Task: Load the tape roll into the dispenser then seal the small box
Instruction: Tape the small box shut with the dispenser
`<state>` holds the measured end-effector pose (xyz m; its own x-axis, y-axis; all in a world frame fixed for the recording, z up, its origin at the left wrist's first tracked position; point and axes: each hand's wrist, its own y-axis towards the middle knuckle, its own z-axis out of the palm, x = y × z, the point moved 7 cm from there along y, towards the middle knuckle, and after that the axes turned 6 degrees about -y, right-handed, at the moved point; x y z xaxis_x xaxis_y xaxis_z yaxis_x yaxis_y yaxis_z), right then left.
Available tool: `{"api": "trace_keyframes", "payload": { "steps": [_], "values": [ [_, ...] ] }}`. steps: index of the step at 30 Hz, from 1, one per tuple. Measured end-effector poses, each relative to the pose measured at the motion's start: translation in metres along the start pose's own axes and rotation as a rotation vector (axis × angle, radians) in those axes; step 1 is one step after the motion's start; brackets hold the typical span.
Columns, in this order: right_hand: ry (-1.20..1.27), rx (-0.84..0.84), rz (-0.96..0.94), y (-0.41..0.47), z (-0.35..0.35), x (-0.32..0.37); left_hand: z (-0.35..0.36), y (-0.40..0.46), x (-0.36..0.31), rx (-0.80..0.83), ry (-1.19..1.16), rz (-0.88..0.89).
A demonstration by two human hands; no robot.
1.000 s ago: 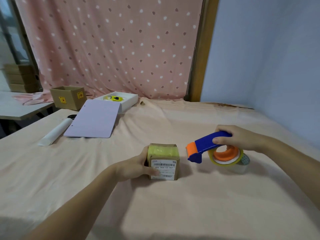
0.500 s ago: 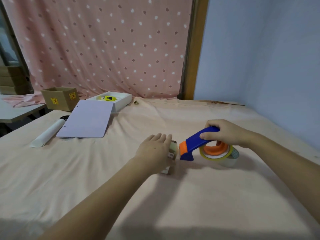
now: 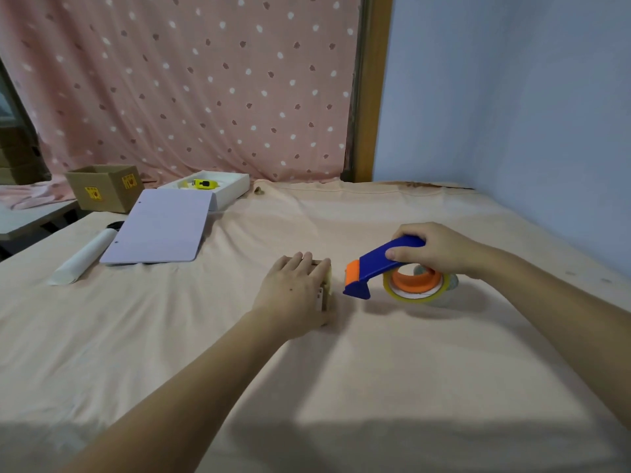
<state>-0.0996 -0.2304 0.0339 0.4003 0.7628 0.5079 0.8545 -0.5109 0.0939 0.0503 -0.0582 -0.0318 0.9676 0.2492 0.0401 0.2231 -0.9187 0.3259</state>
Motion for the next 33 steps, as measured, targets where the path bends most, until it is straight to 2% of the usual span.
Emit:
{"api": "trace_keyframes", "payload": {
  "steps": [10,14,24,30,33],
  "values": [
    [-0.07,0.042,-0.078,0.015,0.008,0.034,0.002,0.002,0.01,-0.026,0.007,0.037],
    [-0.255,0.072,-0.083,0.019,0.031,0.039,0.0,-0.001,0.01,-0.074,-0.009,0.04],
    [0.252,-0.111,0.129,-0.001,0.011,-0.034,-0.003,-0.006,0.015,-0.115,-0.069,0.029],
    [0.486,-0.197,0.218,-0.017,0.013,-0.047,0.0,-0.007,0.012,-0.029,-0.014,0.045],
    [0.709,-0.351,0.316,-0.027,0.003,-0.057,-0.001,-0.006,0.009,0.022,0.028,0.076]
  ]
}}
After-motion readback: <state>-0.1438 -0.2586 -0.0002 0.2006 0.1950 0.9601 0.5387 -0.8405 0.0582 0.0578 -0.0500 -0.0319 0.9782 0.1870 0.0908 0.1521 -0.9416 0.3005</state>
